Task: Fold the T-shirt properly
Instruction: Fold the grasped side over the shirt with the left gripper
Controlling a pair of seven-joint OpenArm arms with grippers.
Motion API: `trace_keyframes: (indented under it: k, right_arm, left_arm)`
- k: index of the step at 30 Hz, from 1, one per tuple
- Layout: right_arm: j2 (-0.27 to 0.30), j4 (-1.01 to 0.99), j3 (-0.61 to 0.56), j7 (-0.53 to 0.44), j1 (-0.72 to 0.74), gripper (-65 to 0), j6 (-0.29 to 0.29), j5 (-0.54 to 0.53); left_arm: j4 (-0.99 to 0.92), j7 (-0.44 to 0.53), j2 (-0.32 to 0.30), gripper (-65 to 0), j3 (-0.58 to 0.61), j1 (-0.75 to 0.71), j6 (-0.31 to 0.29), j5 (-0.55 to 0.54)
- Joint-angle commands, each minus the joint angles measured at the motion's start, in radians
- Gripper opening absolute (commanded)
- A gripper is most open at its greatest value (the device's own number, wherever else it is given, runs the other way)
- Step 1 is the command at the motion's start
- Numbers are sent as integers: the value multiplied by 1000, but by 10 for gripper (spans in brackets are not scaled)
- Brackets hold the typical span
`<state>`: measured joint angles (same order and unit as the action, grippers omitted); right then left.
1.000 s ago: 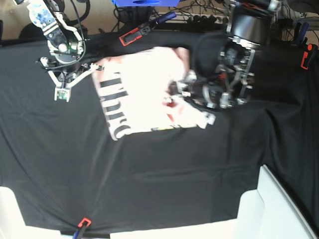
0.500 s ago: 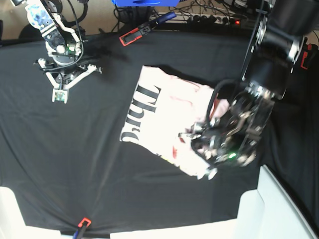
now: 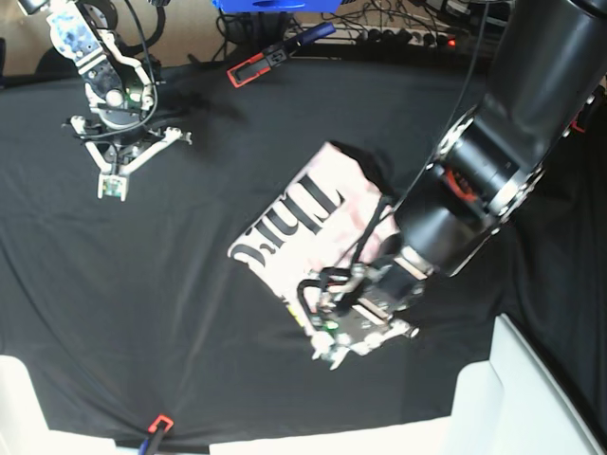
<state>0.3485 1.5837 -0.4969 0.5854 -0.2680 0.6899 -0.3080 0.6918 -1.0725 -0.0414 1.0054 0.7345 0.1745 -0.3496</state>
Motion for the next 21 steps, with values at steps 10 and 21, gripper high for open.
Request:
trace_keyframes:
  k: [10,21]
  right_arm:
    - [8,-24,11,-12,17,-650,8,16]
    - [22,-26,34,-14,19,-650,8,16]
  left_arm:
    - [-159,272,179,-650,85,43,4,284]
    - [-145,343,198,-650,83,21,4,292]
